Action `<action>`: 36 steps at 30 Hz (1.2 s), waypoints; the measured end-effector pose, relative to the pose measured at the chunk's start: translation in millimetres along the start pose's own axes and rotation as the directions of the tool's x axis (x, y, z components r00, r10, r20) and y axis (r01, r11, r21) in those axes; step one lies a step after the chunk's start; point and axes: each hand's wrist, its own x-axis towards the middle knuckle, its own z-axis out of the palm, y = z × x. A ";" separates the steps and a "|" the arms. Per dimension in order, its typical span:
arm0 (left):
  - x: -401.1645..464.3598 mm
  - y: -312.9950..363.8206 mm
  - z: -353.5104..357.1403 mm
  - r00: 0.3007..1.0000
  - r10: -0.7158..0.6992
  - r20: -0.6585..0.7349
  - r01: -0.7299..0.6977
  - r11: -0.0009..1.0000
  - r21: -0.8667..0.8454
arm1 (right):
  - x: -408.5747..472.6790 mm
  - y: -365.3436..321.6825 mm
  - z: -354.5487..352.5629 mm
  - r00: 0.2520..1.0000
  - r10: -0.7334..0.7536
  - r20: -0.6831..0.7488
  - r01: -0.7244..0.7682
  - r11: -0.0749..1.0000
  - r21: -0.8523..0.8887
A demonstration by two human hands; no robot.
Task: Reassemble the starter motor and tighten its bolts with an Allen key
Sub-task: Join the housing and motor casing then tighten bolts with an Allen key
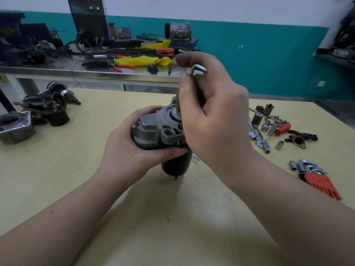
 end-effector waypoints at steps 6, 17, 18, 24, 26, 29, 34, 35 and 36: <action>6.4 -4.8 -5.8 0.998 -0.033 0.053 0.034 0.999 -0.018 | 16.8 -1.8 -12.0 0.959 0.103 0.266 -0.175 0.949 0.264; 6.1 -7.9 -7.2 0.997 -0.041 0.072 0.042 0.999 -0.011 | 16.2 5.8 -9.8 0.965 0.086 0.248 -0.132 0.976 0.176; 5.9 -7.0 -6.6 0.997 -0.040 0.072 0.041 0.999 -0.011 | 14.2 4.6 -8.4 0.975 0.064 0.213 -0.093 0.987 0.128; 2.3 0.2 -3.0 0.999 -0.044 0.027 0.044 0.999 -0.001 | 2.2 0.4 3.9 0.994 -0.111 -0.006 0.110 0.992 -0.064; -0.5 3.5 0.7 1.000 -0.028 0.000 0.028 0.999 0.028 | 1.0 3.1 4.8 0.990 -0.128 -0.062 0.122 0.988 -0.090; -5.1 4.9 9.0 0.999 0.003 -0.051 0.001 0.996 0.086 | -1.3 6.4 3.8 0.990 -0.099 -0.105 0.085 0.988 -0.131; -3.9 3.2 10.8 0.998 -0.005 -0.065 0.011 0.996 0.093 | 7.5 6.1 -8.5 0.998 0.021 0.064 -0.023 0.999 0.030; -2.9 2.9 9.2 0.999 -0.011 -0.050 0.016 0.996 0.086 | 10.4 6.3 -12.6 0.989 0.041 0.145 -0.056 0.994 0.099; -1.7 2.8 7.9 0.999 -0.018 -0.039 0.021 0.997 0.078 | 13.4 7.2 -16.6 0.974 0.064 0.216 -0.100 0.982 0.158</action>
